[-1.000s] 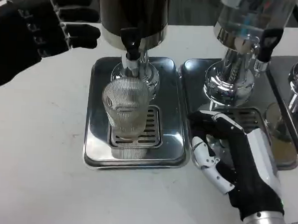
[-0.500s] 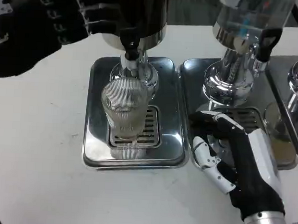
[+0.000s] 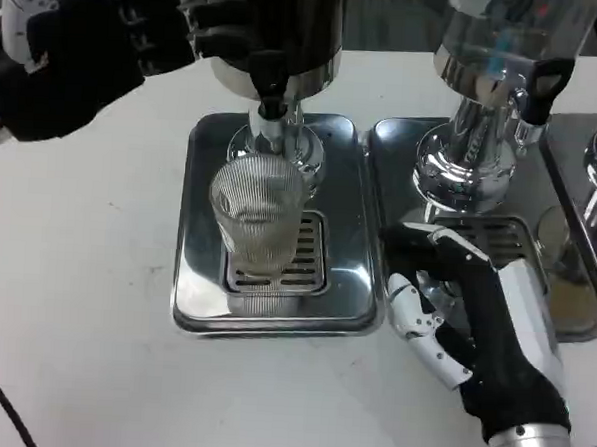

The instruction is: Grasp the cup under the faucet to collect the drink, then remove the cup.

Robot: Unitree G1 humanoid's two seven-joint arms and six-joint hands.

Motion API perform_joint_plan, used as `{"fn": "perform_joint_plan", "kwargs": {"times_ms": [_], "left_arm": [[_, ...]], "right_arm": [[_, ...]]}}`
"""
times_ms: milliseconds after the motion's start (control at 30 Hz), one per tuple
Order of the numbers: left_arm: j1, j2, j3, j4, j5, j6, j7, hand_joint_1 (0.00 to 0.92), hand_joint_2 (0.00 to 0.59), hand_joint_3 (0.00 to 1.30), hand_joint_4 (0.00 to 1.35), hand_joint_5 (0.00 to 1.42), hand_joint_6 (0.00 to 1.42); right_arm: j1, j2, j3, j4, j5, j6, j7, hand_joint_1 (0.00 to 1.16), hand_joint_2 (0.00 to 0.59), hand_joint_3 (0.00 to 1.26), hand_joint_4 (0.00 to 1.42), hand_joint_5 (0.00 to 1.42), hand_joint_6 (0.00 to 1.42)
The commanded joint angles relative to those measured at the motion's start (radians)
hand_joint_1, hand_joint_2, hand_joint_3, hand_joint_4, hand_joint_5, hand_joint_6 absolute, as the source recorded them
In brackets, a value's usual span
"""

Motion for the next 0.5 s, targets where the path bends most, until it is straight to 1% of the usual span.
{"fn": "perform_joint_plan", "kwargs": {"times_ms": [33, 267, 500], "left_arm": [[-0.027, -0.023, 0.008, 0.022, -0.008, 0.009, -0.009, 0.000, 0.062, 0.29, 0.20, 0.21, 0.17], [-0.039, -0.020, 0.018, 0.016, -0.018, 0.023, -0.029, 0.000, 0.062, 0.29, 0.21, 0.21, 0.17], [-0.033, -0.017, 0.031, -0.039, -0.046, 0.058, -0.058, 0.000, 0.062, 0.30, 0.24, 0.23, 0.19]], "right_arm": [[0.009, 0.008, 0.000, 0.010, 0.000, -0.009, -0.019, 0.40, 0.452, 0.43, 0.43, 0.38, 0.32], [0.015, 0.009, 0.003, 0.015, 0.002, -0.011, -0.024, 0.41, 0.452, 0.43, 0.43, 0.38, 0.32], [0.012, 0.007, 0.004, 0.016, 0.005, -0.010, -0.021, 0.41, 0.452, 0.43, 0.43, 0.38, 0.32]]}}
